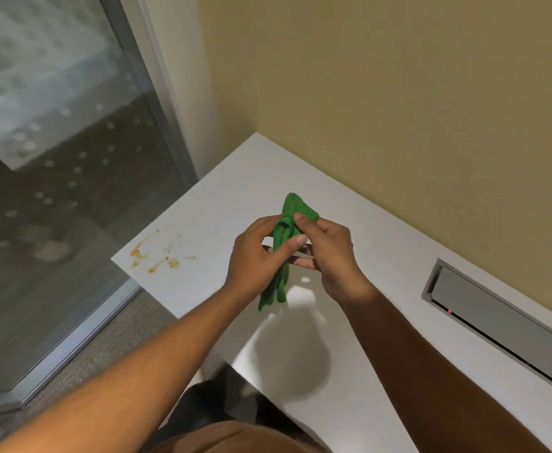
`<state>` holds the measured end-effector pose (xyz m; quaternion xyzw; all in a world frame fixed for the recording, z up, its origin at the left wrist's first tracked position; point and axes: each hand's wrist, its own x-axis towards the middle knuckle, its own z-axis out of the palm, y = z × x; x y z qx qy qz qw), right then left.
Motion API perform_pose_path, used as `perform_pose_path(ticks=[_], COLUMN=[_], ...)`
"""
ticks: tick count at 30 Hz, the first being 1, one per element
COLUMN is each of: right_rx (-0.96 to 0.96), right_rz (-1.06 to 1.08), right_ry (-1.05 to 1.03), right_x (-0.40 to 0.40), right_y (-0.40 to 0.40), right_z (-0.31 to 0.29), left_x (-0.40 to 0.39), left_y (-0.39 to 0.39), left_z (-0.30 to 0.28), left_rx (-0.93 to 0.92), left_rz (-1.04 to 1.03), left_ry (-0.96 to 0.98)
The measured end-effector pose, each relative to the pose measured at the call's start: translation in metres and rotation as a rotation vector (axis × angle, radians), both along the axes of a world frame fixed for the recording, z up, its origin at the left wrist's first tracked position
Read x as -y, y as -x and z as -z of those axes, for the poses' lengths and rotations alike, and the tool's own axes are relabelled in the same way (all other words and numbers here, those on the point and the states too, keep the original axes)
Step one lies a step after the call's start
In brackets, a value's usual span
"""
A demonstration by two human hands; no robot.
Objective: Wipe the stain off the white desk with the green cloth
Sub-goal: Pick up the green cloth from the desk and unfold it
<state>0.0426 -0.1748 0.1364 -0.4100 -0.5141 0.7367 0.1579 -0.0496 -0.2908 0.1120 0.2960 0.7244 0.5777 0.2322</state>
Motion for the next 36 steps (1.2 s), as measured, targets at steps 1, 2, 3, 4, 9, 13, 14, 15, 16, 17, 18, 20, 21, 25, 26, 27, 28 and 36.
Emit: perform_pose_path(ticks=[1,2,3,4,9,13,14,15,16,17,18,20,21,25,26,27,28,36], right_rx=[-0.001,-0.002,0.0,0.008,0.069,0.089,0.087,0.082,0.073,0.065,0.058,0.049,0.048,0.07,0.071,0.076,0.083,0.014], right_rz=[-0.011,-0.023,-0.031,-0.032,-0.007,0.023,0.027,0.025,0.02,0.011,-0.005,-0.036,-0.043,-0.054,-0.062,-0.074,-0.087,-0.178], right_ry=[-0.004,-0.003,0.003,0.007,-0.08,-0.138,-0.144,-0.152,-0.158,-0.162,-0.168,-0.188,-0.199,-0.251,-0.267,-0.287,-0.307,-0.566], right_x=[0.007,0.015,0.024,0.033,0.079,0.099,0.102,0.105,0.108,0.111,0.114,0.119,0.12,0.113,0.109,0.104,0.098,0.049], right_y=[0.007,0.016,0.025,0.035,0.088,0.125,0.132,0.138,0.145,0.15,0.156,0.167,0.172,0.19,0.194,0.198,0.202,0.219], right_z=[-0.001,-0.002,-0.004,-0.005,-0.005,-0.004,-0.004,-0.004,-0.004,-0.004,-0.004,-0.003,-0.003,0.0,0.002,0.004,0.006,0.021], left_x=[0.007,0.015,0.024,0.034,0.087,0.127,0.136,0.143,0.15,0.155,0.16,0.165,0.167,0.168,0.166,0.164,0.16,0.112], left_y=[0.006,0.014,0.023,0.034,0.103,0.165,0.18,0.194,0.207,0.22,0.23,0.248,0.256,0.282,0.289,0.296,0.304,0.35], left_z=[0.001,0.002,0.004,0.005,0.011,0.016,0.018,0.019,0.021,0.022,0.024,0.027,0.028,0.028,0.027,0.027,0.027,0.021], left_rx=[0.01,0.032,0.061,0.086,0.169,0.245,0.266,0.279,0.283,0.283,0.288,0.284,0.263,0.239,0.231,0.21,0.177,-0.109], left_rz=[-0.016,-0.031,-0.044,-0.057,-0.128,-0.209,-0.233,-0.247,-0.247,-0.234,-0.216,-0.183,-0.17,-0.11,-0.087,-0.062,-0.039,-0.002], left_ry=[-0.014,-0.03,-0.044,-0.054,-0.085,-0.093,-0.099,-0.096,-0.08,-0.057,-0.038,-0.017,-0.006,0.021,0.026,0.038,0.062,0.276])
